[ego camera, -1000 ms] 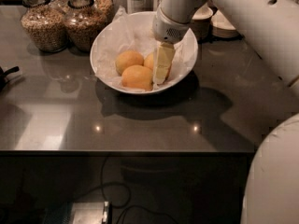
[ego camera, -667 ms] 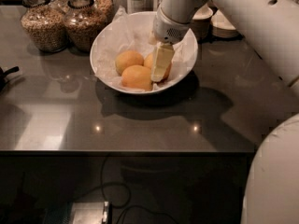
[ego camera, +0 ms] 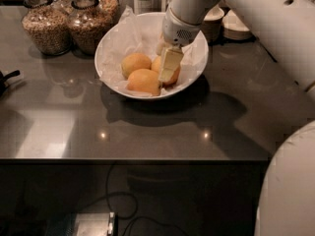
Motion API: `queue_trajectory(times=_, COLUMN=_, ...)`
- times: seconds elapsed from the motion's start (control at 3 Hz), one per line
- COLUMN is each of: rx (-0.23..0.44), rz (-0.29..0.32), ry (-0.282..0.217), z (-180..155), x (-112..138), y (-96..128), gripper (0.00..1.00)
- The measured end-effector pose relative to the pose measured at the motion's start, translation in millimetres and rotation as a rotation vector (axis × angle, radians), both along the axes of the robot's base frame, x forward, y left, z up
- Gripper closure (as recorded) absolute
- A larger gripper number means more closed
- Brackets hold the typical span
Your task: Pick orange from white bowl
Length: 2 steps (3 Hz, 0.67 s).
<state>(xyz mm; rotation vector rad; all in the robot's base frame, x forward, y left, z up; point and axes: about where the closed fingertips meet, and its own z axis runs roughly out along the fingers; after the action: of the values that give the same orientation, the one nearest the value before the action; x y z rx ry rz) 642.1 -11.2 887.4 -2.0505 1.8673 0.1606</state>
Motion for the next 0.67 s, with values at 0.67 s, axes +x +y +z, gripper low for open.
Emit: queue_trajectory(times=0.67, rx=0.0, rz=0.0, ry=0.0, z=0.0, x=0.0, y=0.0, gripper=0.3)
